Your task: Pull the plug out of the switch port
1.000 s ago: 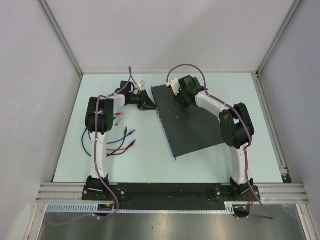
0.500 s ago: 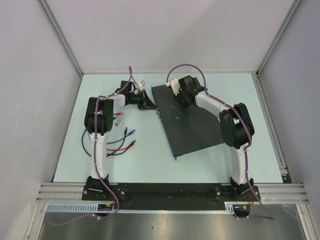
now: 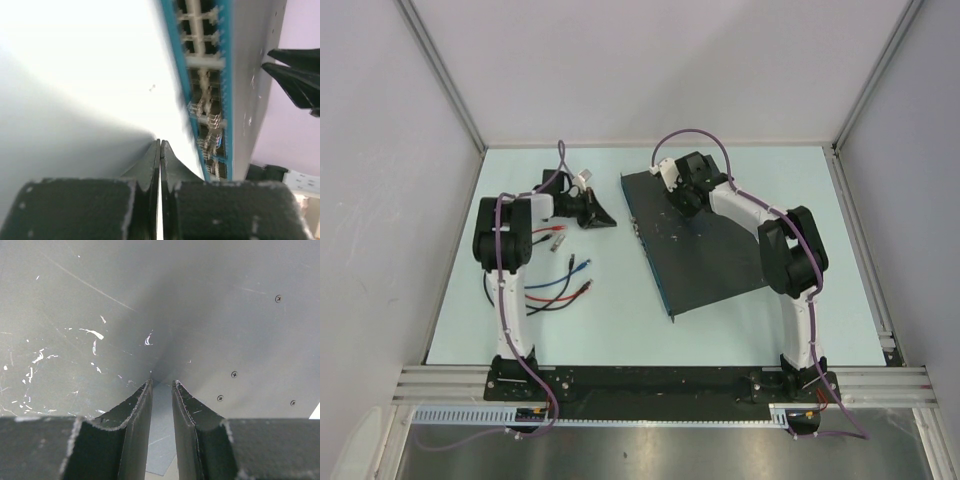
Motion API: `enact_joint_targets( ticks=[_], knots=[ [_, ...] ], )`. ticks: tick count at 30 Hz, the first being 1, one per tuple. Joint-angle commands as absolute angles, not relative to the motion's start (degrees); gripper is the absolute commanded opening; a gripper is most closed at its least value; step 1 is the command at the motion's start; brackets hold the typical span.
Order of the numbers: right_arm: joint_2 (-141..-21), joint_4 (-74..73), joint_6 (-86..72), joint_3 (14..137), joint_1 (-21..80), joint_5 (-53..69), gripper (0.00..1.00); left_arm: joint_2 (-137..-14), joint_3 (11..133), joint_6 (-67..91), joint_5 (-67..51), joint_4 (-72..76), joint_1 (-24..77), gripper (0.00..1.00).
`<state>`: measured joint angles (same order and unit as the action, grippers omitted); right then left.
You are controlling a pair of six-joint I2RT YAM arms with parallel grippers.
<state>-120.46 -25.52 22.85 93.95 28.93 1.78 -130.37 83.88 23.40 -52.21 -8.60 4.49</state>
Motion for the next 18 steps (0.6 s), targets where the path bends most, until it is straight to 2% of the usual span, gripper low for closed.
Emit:
enact_joint_targets(
  ticks=[1, 5, 6, 9, 11, 18],
  knots=[
    [-124.8, -33.75, 21.8, 92.37, 31.03, 6.68, 0.29, -127.35, 80.51, 19.43, -50.36, -12.57, 2.2, 0.0],
    [-125.07, -33.66, 21.62, 92.64, 31.03, 6.94, 0.29, -127.53, 79.54, 19.68, -53.07, -10.21, 1.67, 0.02],
    [-125.07, -33.66, 21.62, 92.64, 31.11, 7.03, 0.29, -127.62, 79.45, 21.25, -54.65, -8.72, 1.67, 0.21],
    [-125.16, -33.57, 21.71, 92.46, 31.03, 6.86, 0.29, -128.92, 79.8, 24.94, -56.06, -3.0, 1.84, 0.44],
    [-125.07, -33.66, 21.8, 92.29, 31.11, 6.68, 0.29, -130.16, 81.99, 25.92, -56.25, -2.11, 2.37, 0.48],
    [-124.54, -34.45, 21.8, 91.85, 31.55, 5.98, 0.29, -134.29, 85.25, 28.2, -55.46, -0.62, 5.88, 0.51]
  ],
)
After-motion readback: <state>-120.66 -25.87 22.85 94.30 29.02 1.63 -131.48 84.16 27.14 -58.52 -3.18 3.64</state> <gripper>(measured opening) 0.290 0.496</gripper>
